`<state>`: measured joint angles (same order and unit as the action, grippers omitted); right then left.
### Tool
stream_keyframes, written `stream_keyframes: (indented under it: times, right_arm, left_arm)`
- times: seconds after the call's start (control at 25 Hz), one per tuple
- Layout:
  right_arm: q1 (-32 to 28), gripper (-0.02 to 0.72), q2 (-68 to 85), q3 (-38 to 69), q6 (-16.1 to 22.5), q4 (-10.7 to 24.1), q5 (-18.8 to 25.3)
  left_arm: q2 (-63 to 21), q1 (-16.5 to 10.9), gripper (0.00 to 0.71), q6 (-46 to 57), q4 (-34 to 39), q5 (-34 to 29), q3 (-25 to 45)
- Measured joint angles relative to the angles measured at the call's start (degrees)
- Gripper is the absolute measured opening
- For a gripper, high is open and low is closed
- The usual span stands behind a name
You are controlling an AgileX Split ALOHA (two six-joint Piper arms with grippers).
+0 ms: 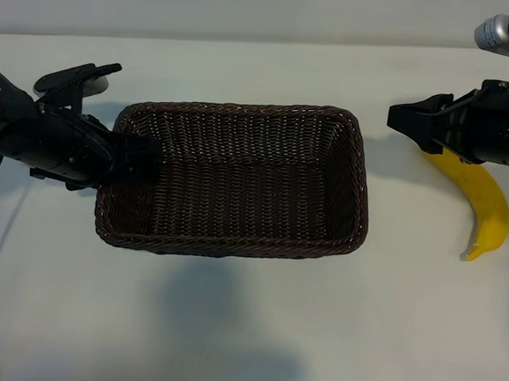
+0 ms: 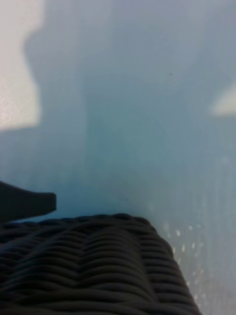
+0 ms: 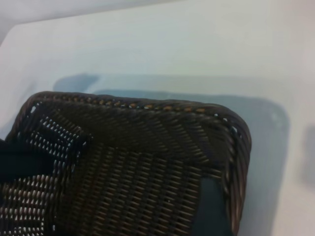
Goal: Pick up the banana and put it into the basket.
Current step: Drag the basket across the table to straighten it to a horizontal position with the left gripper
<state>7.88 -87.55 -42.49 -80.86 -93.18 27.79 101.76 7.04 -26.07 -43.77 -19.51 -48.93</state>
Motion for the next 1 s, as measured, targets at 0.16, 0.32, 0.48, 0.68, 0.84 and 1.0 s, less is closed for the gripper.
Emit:
stream_keyframes:
  times: [0.16,0.32,0.48,0.68,0.84,1.0]
  right_arm:
    - [0.00,0.516,0.00,0.00,0.03,0.00,0.00]
    - [0.00,0.516,0.00,0.00,0.03,0.00,0.00]
    - [0.00,0.516,0.00,0.00,0.03,0.00,0.00]
    - [0.00,0.516,0.00,0.00,0.03,0.00,0.00]
    - [0.00,0.516,0.00,0.00,0.03,0.00,0.00]
    - [0.00,0.516,0.00,0.00,0.03,0.00,0.00]
  left_arm:
    - [-0.77,0.00,0.573,0.06,0.00,-0.13,0.00]
    - [-3.47,0.00,0.573,0.06,0.00,-1.17,0.00]
    - [-6.65,0.00,0.573,0.12,0.26,-3.05,0.00]
    - [-8.39,0.00,0.573,2.09,3.60,-4.67,0.00]
    - [-9.77,0.00,0.573,7.46,9.86,-4.92,0.00]
    - [-10.11,0.00,0.573,13.01,15.89,-5.13,0.00]
